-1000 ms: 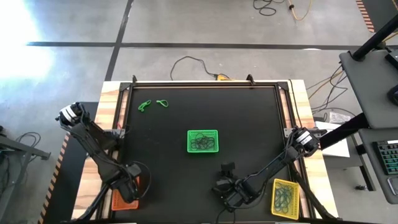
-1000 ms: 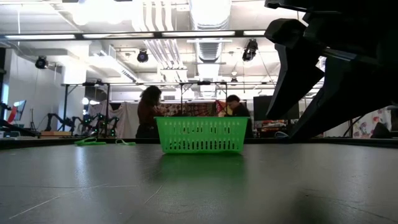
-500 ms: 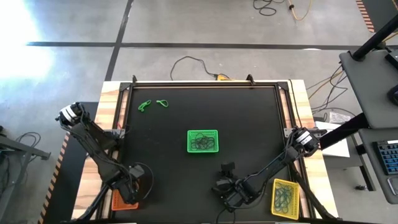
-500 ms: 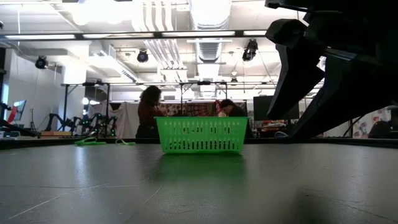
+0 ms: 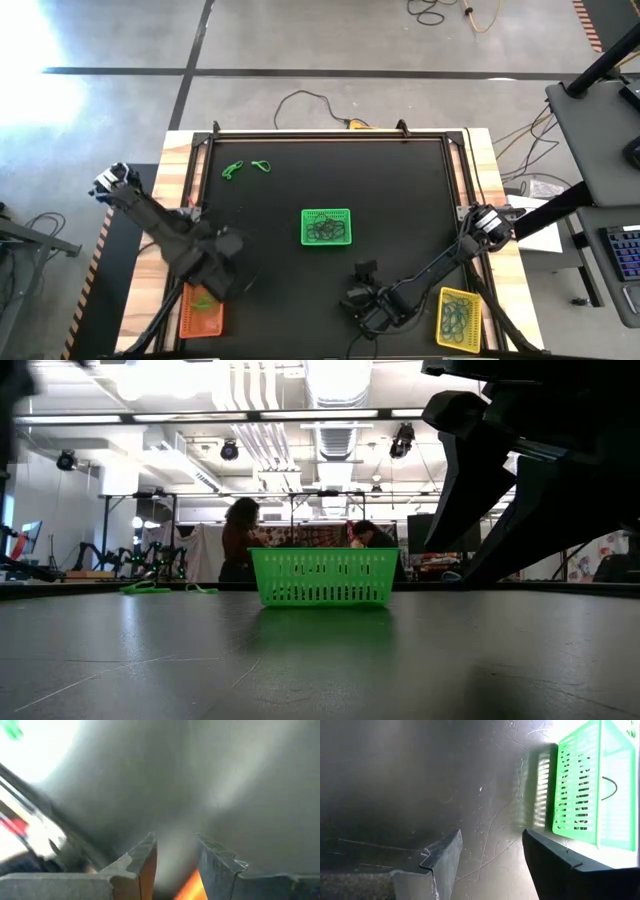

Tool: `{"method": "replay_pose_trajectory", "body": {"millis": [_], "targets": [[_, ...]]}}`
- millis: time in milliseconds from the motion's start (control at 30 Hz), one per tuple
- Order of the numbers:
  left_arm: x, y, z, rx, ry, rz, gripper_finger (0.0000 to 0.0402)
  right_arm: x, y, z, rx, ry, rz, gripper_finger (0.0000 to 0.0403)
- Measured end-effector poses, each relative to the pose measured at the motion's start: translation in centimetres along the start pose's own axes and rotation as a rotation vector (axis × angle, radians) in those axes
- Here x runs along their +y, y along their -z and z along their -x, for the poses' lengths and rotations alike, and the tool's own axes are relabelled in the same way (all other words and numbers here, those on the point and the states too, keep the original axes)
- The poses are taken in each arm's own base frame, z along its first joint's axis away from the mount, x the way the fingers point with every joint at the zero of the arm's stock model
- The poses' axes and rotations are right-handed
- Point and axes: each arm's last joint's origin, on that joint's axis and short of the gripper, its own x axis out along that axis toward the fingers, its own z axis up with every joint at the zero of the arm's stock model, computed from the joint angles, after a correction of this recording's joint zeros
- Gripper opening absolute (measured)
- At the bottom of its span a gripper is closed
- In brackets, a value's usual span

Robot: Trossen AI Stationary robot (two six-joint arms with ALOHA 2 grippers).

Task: Sort rubber bands into baskets
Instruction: Put the green rubber band into the orange basket

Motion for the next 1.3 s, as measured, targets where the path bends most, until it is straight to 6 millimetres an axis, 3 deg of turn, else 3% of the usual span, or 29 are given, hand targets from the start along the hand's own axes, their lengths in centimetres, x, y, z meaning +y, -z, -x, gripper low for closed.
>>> {"method": "replay_pose_trajectory", "body": {"millis": [133, 233, 367, 500, 633, 800, 1100, 1300], "targets": [[1.9, -4.0, -0.1, -0.071, -0.035, 0.035, 0.0116, 0.0, 0.1, 0.0, 0.007, 0.002, 0.007, 0.0206], [4.5, -7.1, -1.9, -0.030, -0.114, 0.136, 0.0116, -0.3, 0.2, 0.6, 0.012, -0.004, -0.037, 0.0206], [9.5, -11.4, -5.6, 0.036, -0.224, 0.285, 0.0116, -0.2, 0.3, 4.0, -0.058, -0.029, -0.101, 0.0206], [15.8, -14.2, -9.1, 0.148, -0.229, 0.412, 0.0116, 0.4, 1.3, 7.1, -0.119, -0.052, -0.115, 0.0206], [20.9, -15.3, -11.3, 0.148, -0.145, 0.537, 0.0116, 0.3, 2.5, 8.9, -0.175, -0.056, -0.153, 0.0206], [24.6, -15.5, -13.1, 0.132, -0.100, 0.625, 0.0116, 0.5, 3.8, 9.0, -0.183, -0.055, -0.228, 0.0206], [27.5, -16.2, -15.8, 0.184, -0.116, 0.673, 0.0116, 1.1, 5.1, 7.6, -0.150, -0.055, -0.298, 0.0206], [27.8, -16.2, -18.2, 0.299, -0.110, 0.580, 0.0115, 1.3, 5.4, 7.5, -0.148, -0.055, -0.288, 0.0206]]}}
